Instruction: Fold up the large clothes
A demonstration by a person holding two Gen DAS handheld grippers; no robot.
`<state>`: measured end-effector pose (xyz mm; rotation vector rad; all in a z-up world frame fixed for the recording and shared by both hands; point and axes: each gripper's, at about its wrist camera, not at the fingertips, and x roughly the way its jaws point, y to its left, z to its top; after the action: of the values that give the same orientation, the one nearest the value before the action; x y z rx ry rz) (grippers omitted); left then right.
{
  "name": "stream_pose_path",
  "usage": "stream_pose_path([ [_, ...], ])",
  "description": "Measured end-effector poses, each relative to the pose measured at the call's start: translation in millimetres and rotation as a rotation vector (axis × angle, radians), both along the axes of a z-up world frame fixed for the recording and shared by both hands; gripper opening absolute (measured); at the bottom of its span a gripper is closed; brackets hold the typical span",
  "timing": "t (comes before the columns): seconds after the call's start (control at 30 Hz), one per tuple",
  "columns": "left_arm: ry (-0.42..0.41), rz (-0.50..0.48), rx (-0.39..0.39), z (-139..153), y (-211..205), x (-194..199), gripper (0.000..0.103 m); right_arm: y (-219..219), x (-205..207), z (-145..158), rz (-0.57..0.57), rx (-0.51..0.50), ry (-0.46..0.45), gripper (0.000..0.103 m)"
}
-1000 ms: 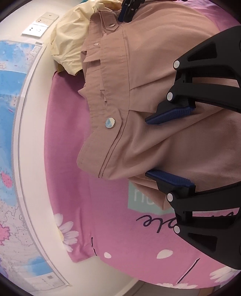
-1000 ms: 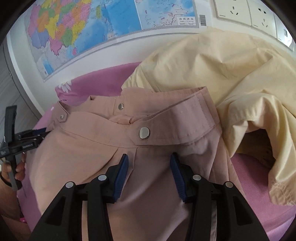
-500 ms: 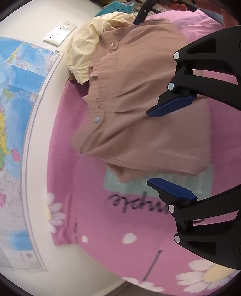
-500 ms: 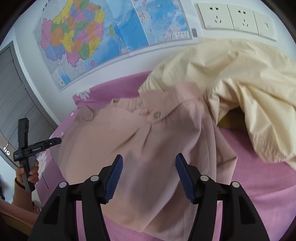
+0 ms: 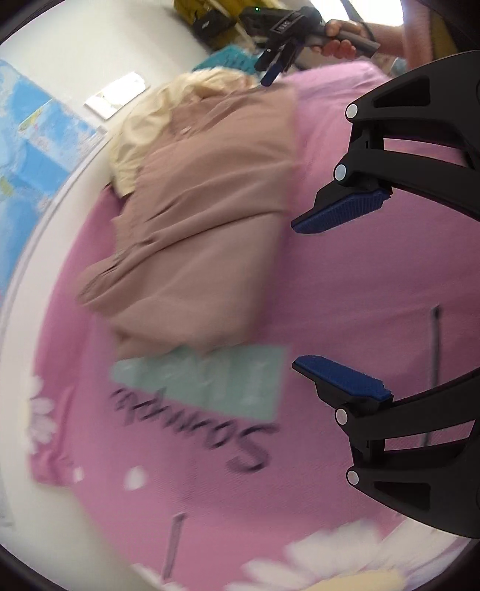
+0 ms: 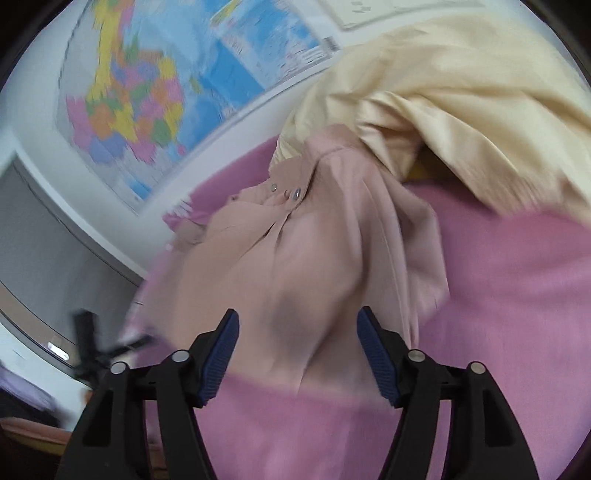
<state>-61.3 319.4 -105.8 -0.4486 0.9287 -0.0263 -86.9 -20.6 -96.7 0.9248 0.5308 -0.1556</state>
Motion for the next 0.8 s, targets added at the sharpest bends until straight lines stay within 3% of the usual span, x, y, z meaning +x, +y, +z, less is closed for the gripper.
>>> stream_pose_path([
  [0.1,-0.015,-0.026,0.014,-1,-12,-4,0.073,17,-28,-19,0.017,0.159,-0.041,0.068],
  [0.2,-0.014,-0.059,-0.067,-3,-17,5,0.073,35,-28,-36,0.03,0.238,-0.023,0.068],
  [0.33,-0.008,-0.091,-0.046,-4,-33,21,0.073,44,-13,-41,-0.01,0.216,-0.013,0.068],
  [0.43,-0.009,-0.124,-0.128,-6,-39,39,0.073,38,1,-40,-0.066,0.201,-0.013,0.068],
  [0.63,-0.028,-0.116,-0.158,-6,-45,69,0.085,24,35,-39,-0.181,0.163,-0.011,0.074],
  [0.8,-0.049,-0.042,-0.3,-10,-25,90,0.085,17,61,-40,-0.257,0.128,-0.035,0.082],
])
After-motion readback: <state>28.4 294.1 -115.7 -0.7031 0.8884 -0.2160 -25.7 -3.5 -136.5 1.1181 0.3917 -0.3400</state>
